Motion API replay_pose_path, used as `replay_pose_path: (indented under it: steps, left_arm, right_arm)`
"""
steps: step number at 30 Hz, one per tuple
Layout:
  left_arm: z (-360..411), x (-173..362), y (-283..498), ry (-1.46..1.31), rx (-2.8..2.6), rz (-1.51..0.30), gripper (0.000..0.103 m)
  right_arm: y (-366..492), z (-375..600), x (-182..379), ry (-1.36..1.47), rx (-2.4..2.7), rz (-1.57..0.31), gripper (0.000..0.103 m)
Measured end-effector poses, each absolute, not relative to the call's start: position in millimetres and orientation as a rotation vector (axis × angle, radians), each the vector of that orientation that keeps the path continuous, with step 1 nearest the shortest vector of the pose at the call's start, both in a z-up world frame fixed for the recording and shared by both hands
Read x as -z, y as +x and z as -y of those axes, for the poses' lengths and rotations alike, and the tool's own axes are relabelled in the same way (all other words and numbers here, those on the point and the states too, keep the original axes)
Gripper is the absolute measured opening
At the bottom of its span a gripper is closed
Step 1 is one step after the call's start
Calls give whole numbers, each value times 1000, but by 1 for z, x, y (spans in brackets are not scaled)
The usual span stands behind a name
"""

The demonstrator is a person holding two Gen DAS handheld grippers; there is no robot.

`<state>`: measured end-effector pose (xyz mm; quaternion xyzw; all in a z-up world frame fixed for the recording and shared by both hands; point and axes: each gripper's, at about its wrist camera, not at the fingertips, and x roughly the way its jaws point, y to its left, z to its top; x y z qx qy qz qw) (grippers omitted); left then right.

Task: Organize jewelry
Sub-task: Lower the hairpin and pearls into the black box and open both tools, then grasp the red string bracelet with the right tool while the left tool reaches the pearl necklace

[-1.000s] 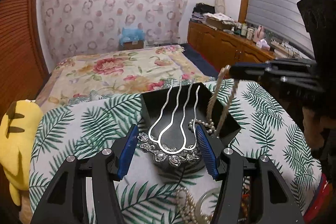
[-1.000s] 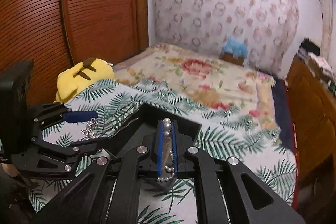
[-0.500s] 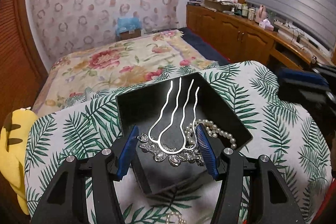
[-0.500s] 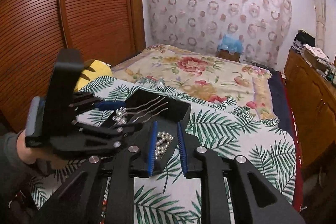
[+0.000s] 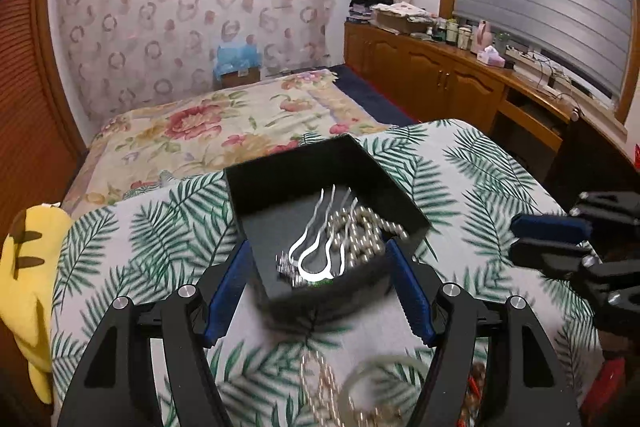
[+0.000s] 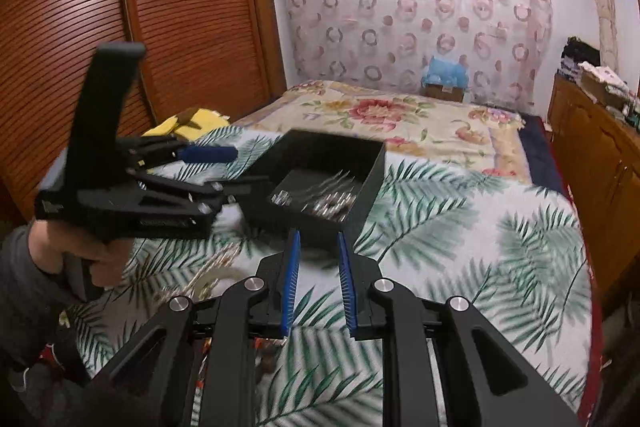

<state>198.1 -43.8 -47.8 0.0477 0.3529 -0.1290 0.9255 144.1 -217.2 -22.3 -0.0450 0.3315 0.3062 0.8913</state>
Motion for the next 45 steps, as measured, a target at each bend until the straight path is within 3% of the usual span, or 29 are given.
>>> replay_pose_path:
  steps: [16,18,23,28,45]
  left_arm:
    - [8,84,111,22,278,-801,66]
    - [3,89,102,3,290,-814,66]
    - [0,97,83,-15,299,-839,51]
    - [6,102,72,5,306,-854,27]
    - [24,110,75,166,222,-862,23]
  right_arm:
    - [75,199,59,-104,-655,-727,22]
    - [71,200,65,-105,-643,-736,28]
    - [68,201,79,-93,-639,-759,32]
    - [61,197,80,-120,-638,-733,32]
    - [57,196,80,-130,-644,-708,32]
